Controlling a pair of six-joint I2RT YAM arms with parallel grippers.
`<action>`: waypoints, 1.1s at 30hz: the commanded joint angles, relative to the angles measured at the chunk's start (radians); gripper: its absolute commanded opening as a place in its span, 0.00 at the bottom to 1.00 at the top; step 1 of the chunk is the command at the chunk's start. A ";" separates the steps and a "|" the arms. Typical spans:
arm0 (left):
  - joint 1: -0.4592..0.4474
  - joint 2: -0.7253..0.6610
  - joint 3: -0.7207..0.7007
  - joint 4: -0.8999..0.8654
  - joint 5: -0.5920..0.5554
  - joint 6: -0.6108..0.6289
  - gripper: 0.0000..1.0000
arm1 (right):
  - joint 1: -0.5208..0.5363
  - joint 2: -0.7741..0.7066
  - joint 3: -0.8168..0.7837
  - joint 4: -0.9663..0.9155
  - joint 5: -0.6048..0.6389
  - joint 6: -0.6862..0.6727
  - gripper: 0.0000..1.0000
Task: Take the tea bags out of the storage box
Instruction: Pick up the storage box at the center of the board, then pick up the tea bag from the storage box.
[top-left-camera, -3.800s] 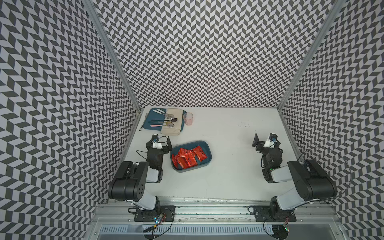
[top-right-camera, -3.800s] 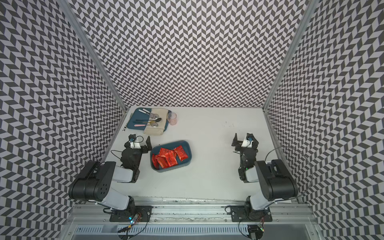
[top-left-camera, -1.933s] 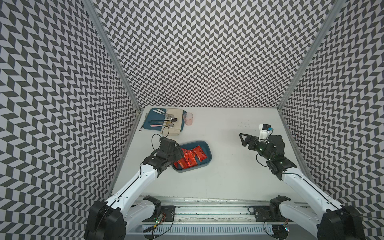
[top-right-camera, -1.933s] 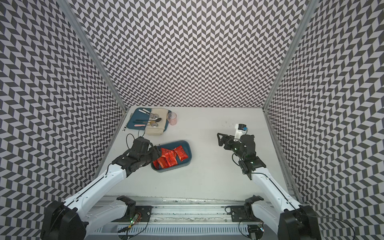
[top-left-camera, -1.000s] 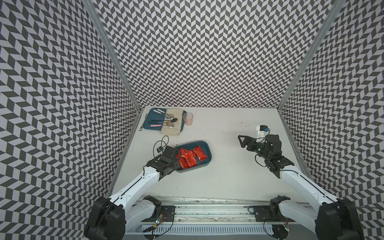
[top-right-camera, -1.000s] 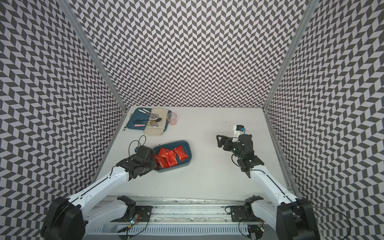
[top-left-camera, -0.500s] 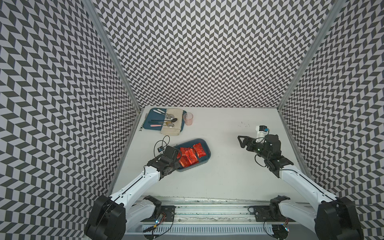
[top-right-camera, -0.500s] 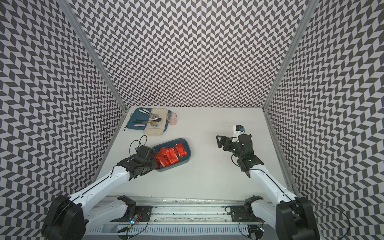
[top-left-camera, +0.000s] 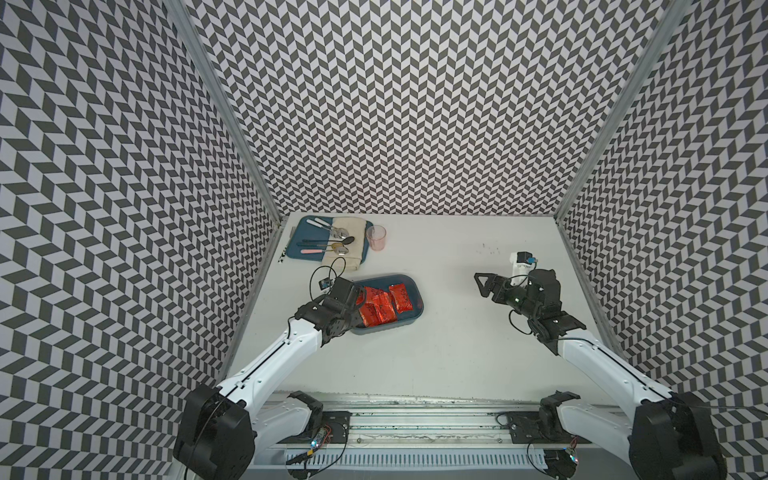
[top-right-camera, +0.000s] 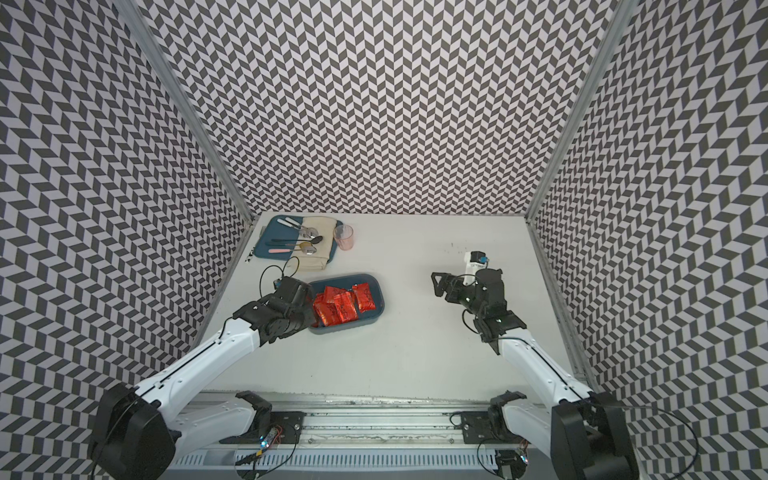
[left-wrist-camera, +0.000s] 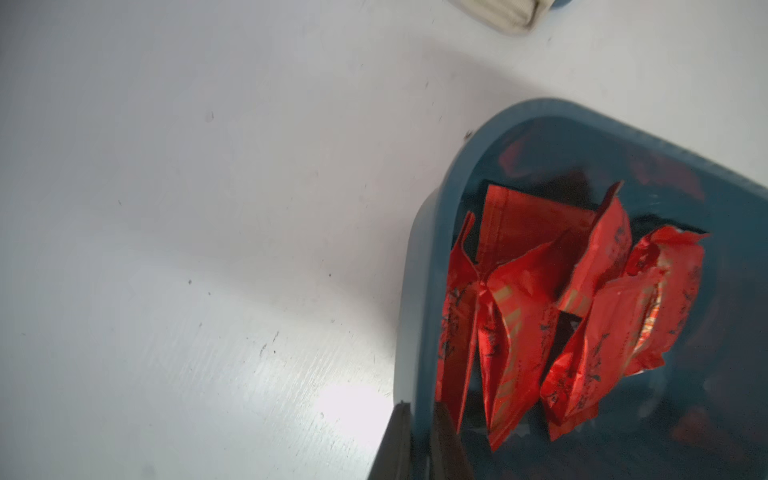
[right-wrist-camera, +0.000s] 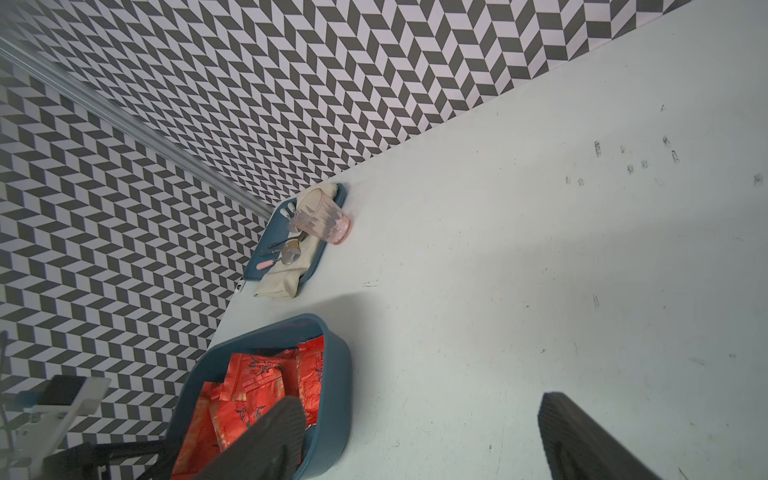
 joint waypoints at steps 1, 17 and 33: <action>-0.012 0.017 0.092 -0.105 -0.051 0.084 0.00 | 0.017 -0.009 0.070 -0.016 -0.068 0.002 0.89; -0.015 -0.013 0.146 -0.030 0.108 0.343 0.00 | 0.499 0.283 0.462 -0.169 -0.309 -0.062 0.69; -0.015 -0.059 0.090 0.039 0.214 0.350 0.00 | 0.659 0.693 0.744 -0.180 -0.267 0.007 0.61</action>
